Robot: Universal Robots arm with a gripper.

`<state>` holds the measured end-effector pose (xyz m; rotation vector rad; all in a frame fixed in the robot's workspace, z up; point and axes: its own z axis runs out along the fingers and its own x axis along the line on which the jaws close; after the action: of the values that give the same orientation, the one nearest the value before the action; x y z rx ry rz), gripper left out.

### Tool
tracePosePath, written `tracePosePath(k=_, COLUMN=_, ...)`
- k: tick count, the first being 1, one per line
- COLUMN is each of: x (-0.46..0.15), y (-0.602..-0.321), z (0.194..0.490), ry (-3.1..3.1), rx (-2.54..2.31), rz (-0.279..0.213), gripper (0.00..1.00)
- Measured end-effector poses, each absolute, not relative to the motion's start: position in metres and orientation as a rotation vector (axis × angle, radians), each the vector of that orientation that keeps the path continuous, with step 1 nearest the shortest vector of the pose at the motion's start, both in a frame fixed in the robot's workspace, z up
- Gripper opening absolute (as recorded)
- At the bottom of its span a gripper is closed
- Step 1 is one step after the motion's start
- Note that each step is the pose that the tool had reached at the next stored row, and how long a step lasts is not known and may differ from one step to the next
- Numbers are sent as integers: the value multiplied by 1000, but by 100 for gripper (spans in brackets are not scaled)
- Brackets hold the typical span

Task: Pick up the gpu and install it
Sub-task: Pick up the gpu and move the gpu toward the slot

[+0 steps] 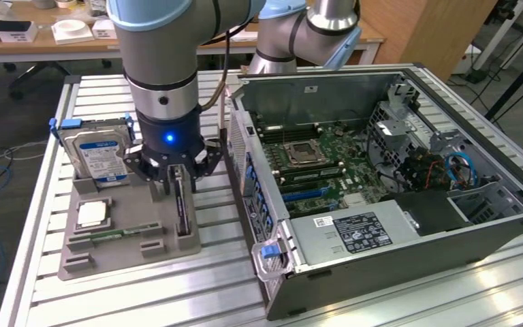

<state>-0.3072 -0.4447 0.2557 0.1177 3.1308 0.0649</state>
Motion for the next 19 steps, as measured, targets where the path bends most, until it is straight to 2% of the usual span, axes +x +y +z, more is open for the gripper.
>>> tracePosePath(k=19, x=-308, y=-445, z=247, ry=3131, rx=118, rz=65, gripper=47)
